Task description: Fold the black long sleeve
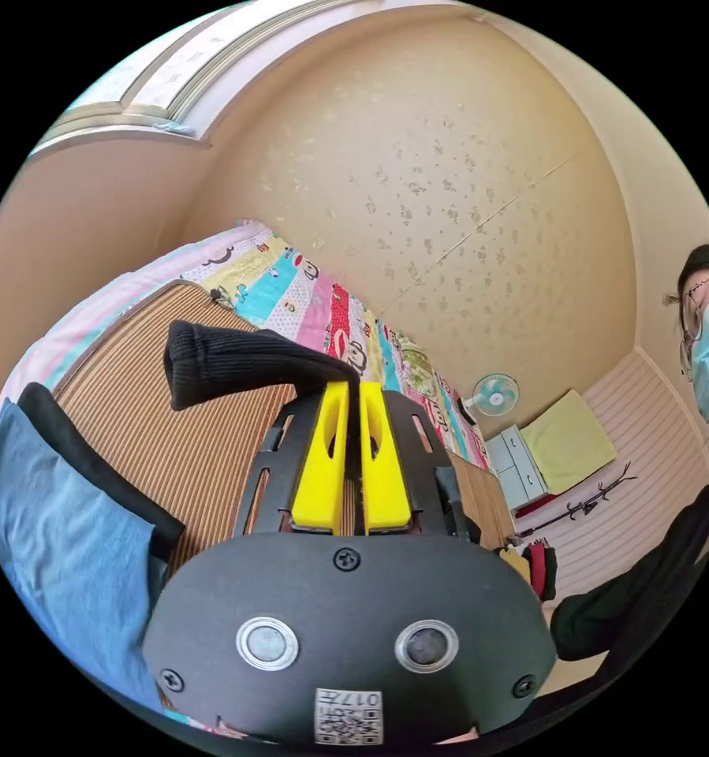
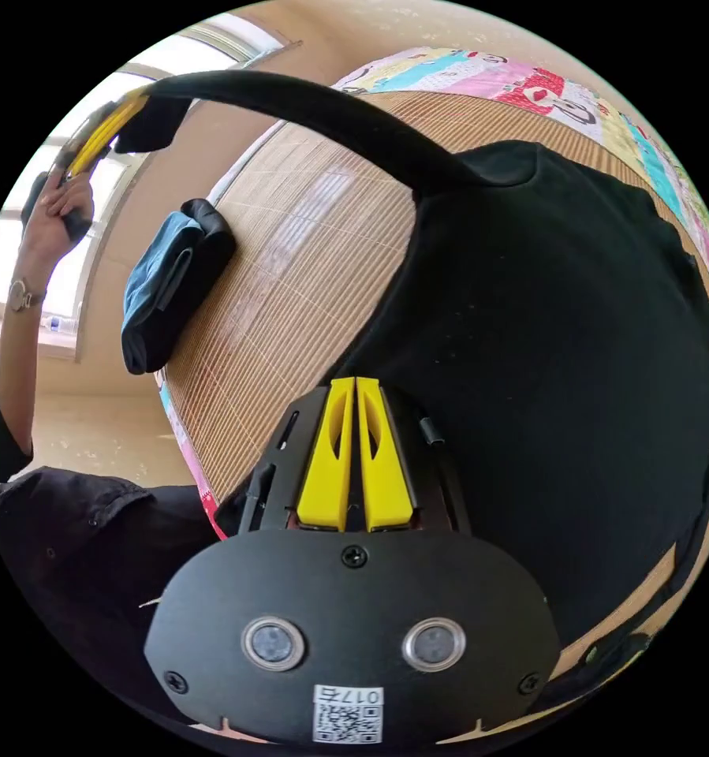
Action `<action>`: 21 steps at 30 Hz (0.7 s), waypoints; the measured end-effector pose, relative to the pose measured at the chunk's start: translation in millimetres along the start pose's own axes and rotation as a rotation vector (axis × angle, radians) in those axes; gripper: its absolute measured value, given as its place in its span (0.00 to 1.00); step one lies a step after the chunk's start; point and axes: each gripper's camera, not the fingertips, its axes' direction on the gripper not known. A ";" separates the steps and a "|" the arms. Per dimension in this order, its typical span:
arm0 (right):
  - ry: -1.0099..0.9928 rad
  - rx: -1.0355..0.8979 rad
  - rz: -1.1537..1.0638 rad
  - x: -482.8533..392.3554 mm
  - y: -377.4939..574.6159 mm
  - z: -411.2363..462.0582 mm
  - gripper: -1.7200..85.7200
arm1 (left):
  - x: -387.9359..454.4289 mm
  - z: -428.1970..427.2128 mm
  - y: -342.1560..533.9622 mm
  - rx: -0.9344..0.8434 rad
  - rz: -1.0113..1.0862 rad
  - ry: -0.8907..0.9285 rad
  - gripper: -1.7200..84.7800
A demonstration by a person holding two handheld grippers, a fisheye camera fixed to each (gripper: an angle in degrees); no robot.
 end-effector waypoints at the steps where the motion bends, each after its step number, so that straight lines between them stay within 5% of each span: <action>1: 0.024 0.004 0.015 -3.7 -1.0 6.1 0.03 | 4.1 2.5 -3.3 0.019 0.018 0.009 0.04; 11: -0.317 0.199 0.138 32.1 9.6 0.3 0.02 | 148.0 103.1 24.7 -0.022 0.464 0.114 0.05; 16: -0.307 0.371 0.320 128.7 95.7 -56.6 0.03 | 258.0 256.3 123.4 -0.305 0.719 0.138 0.06; 21: -0.077 0.515 0.548 244.1 200.3 -126.7 0.04 | 283.8 370.2 240.5 -0.712 0.882 0.028 0.09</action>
